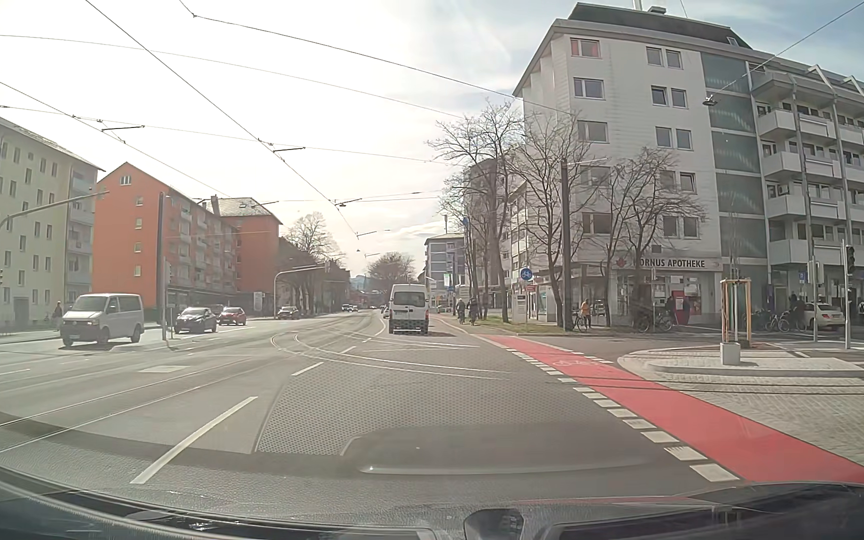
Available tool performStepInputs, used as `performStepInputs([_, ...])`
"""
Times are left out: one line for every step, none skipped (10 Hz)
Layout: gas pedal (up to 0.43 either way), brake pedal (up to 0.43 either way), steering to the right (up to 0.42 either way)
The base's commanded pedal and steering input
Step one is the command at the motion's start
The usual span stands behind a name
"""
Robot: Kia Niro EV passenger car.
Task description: Follow the waypoints while adhering to traffic rules and regulations
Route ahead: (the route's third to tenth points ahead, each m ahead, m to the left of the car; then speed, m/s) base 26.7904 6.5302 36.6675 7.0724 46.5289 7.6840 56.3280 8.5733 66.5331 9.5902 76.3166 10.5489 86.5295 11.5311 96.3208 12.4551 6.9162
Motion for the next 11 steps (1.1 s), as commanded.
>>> performStepInputs([0.177, 0.0, -0.012])
performStepInputs([0.177, 0.0, -0.01])
performStepInputs([0.177, 0.0, -0.008])
performStepInputs([0.177, 0.0, -0.006])
performStepInputs([0.177, 0.0, -0.006])
performStepInputs([0.177, 0.0, -0.005])
performStepInputs([0.177, 0.0, -0.005])
performStepInputs([0.177, 0.0, -0.005])
performStepInputs([0.177, 0.0, -0.005])
performStepInputs([0.177, 0.0, -0.005])
performStepInputs([0.169, 0.0, -0.005])
